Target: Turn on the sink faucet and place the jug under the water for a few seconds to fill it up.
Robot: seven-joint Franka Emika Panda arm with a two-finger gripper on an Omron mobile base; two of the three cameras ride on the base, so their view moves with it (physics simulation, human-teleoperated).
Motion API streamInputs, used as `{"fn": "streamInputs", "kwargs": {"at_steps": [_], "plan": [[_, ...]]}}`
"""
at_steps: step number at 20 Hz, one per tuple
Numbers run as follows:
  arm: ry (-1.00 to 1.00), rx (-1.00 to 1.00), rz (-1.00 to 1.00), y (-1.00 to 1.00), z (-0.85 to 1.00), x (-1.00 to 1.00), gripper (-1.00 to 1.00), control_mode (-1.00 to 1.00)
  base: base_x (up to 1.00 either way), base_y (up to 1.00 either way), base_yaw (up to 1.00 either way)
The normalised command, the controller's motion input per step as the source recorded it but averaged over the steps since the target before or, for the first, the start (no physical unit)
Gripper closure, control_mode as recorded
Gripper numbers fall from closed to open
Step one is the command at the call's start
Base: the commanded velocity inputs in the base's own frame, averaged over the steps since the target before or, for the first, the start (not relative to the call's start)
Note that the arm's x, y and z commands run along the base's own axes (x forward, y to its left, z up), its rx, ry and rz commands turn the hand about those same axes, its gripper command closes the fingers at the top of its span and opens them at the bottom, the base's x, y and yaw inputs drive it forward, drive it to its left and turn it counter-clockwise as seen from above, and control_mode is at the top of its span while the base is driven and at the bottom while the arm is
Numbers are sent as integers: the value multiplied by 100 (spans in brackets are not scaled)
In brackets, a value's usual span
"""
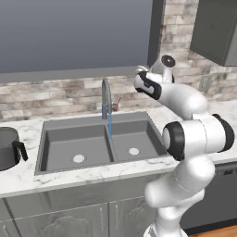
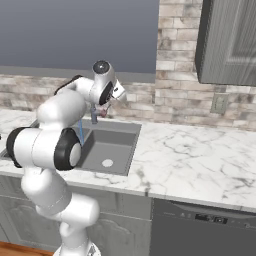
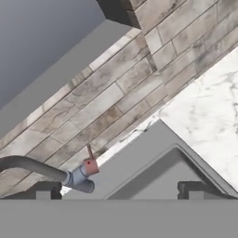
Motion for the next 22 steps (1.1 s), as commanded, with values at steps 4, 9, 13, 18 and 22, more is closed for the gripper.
{"fn": "streamInputs", "kwargs": {"at_steps": [4, 9, 13, 18, 22], "plan": [[25, -16, 5, 0, 28, -97, -100, -100, 0, 0, 0], [25, -17, 11, 0, 5, -99, -100, -100, 0, 0, 0], [15, -8, 13, 0, -21, -100, -100, -100, 0, 0, 0], [0, 5, 2, 0, -30, -87, -100, -100, 0, 0, 0], [-12, 7, 7, 3, -1, -61, -100, -100, 0, 0, 0]]}}
